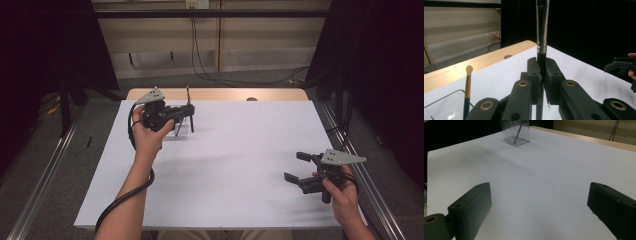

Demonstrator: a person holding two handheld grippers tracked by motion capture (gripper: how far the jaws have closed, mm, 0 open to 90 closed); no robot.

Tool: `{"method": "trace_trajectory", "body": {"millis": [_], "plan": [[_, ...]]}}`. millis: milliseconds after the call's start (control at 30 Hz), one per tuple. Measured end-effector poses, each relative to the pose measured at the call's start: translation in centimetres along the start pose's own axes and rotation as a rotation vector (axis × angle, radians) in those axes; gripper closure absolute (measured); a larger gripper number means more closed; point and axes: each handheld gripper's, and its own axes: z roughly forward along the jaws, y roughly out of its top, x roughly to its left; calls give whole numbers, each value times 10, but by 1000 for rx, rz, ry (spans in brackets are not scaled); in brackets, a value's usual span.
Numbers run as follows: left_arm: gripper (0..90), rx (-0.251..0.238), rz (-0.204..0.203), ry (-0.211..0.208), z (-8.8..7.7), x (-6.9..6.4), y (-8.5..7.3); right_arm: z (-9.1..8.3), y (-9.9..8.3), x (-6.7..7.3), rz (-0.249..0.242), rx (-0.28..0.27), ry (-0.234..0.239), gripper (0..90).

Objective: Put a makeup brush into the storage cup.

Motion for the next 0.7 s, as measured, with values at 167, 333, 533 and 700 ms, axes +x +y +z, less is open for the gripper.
{"method": "trace_trajectory", "body": {"millis": [167, 333, 533, 700], "plan": [[840, 2, 4, 15, 1, 4, 3, 0, 0, -1, 0, 0, -1, 53], [839, -3, 0, 25, 1, 8, 6, 0, -1, -1, 0, 1, -1, 53], [840, -9, -8, 39, 1, 12, 8, 0, 0, -1, 6, -10, 4, 53], [840, -9, -8, 51, 2, 16, 8, 0, -1, -1, 6, -5, 4, 53]]}}
